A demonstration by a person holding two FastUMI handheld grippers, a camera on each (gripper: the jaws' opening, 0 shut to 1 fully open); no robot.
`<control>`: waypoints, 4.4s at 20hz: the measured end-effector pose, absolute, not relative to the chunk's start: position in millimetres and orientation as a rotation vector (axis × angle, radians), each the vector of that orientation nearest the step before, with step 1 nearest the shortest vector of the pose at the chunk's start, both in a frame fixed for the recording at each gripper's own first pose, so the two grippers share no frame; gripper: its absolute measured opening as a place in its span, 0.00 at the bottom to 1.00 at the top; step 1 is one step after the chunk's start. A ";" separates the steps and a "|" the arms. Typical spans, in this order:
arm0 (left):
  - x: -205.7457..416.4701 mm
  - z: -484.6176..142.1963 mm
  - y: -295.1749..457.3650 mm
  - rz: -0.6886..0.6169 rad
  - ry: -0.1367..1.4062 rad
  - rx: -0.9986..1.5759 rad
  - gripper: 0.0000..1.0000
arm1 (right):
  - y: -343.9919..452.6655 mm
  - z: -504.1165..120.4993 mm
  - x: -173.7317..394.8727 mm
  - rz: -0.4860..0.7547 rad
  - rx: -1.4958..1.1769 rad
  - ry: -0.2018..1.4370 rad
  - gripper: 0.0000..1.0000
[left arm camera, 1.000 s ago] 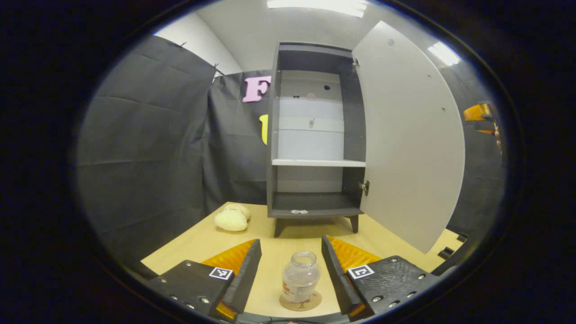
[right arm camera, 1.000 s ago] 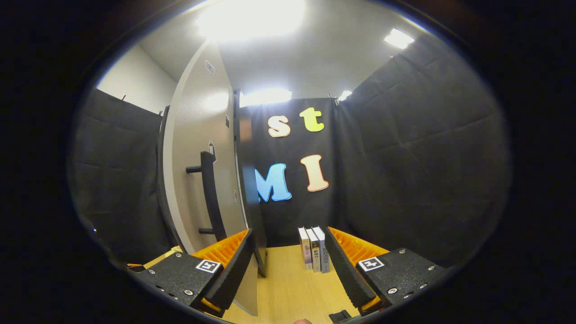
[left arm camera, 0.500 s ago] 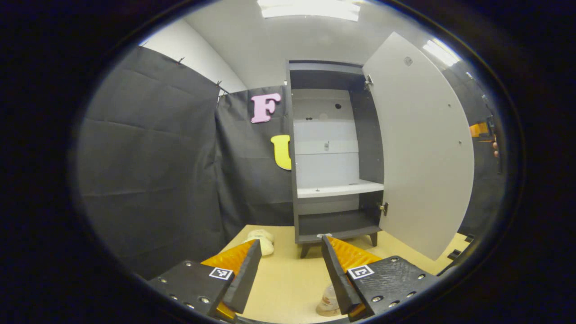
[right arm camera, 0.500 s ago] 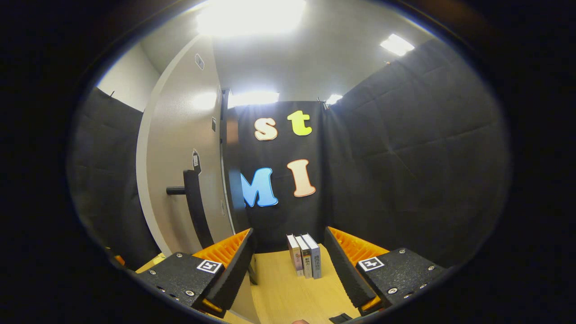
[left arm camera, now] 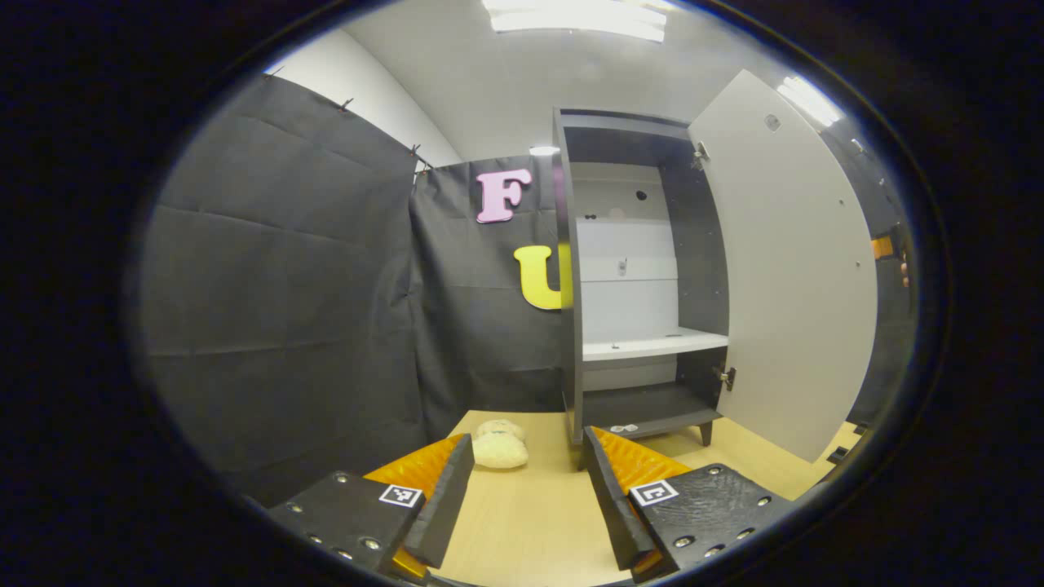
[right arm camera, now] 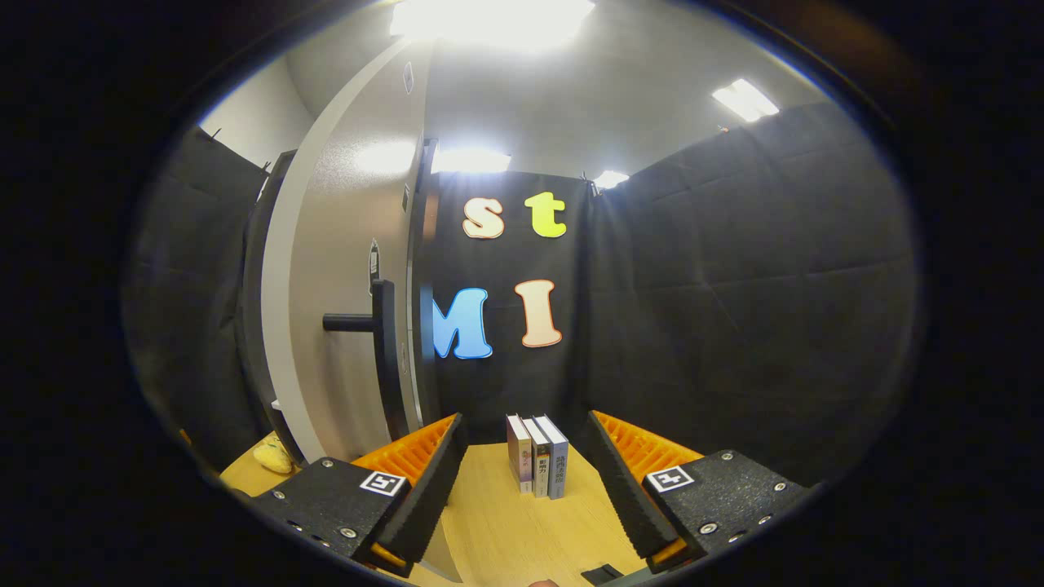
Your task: Open the cabinet door with the right hand, grasp the bottle in the cabinet with the left hand and place it on the coaster, then close the cabinet door with the right hand.
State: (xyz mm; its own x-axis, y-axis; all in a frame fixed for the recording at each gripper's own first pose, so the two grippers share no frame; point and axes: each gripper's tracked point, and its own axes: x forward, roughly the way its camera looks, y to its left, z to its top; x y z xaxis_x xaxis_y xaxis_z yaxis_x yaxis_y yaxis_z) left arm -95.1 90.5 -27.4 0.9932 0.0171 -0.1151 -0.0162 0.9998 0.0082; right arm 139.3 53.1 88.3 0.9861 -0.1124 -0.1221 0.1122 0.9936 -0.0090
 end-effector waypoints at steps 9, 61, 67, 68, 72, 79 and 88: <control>-81.9 -33.2 114.6 -0.006 0.112 -0.005 0.77 | 99.6 87.8 125.5 -0.081 0.018 0.115 0.91; -73.4 -32.3 222.0 0.058 0.111 -0.039 0.80 | 325.2 77.3 154.9 0.237 0.021 0.087 0.93; -69.2 -12.5 165.9 0.043 0.093 -0.019 0.72 | 288.6 68.9 146.4 0.271 0.030 0.089 0.93; -68.9 -6.2 153.1 0.034 0.087 -0.017 0.76 | 281.4 68.2 145.7 0.274 0.031 0.088 0.93; -70.8 16.3 110.3 0.013 0.053 -0.005 0.80 | 251.2 65.1 141.6 0.285 0.047 0.087 0.93; -67.5 40.1 47.5 -0.021 0.017 -0.018 0.77 | 195.7 64.0 137.0 0.263 0.048 0.062 0.93; -61.3 49.4 10.2 -0.032 0.002 -0.022 0.80 | 146.6 57.4 123.7 0.216 0.055 0.043 0.93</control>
State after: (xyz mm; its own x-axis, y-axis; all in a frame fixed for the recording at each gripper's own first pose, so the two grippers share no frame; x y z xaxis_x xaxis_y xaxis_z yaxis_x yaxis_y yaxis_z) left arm -61.3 10.2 49.4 0.9995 -0.0316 -0.0021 0.0316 0.9993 -0.0218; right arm 123.7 146.6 57.4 0.9758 0.2156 -0.0372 -0.2132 0.9752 0.0589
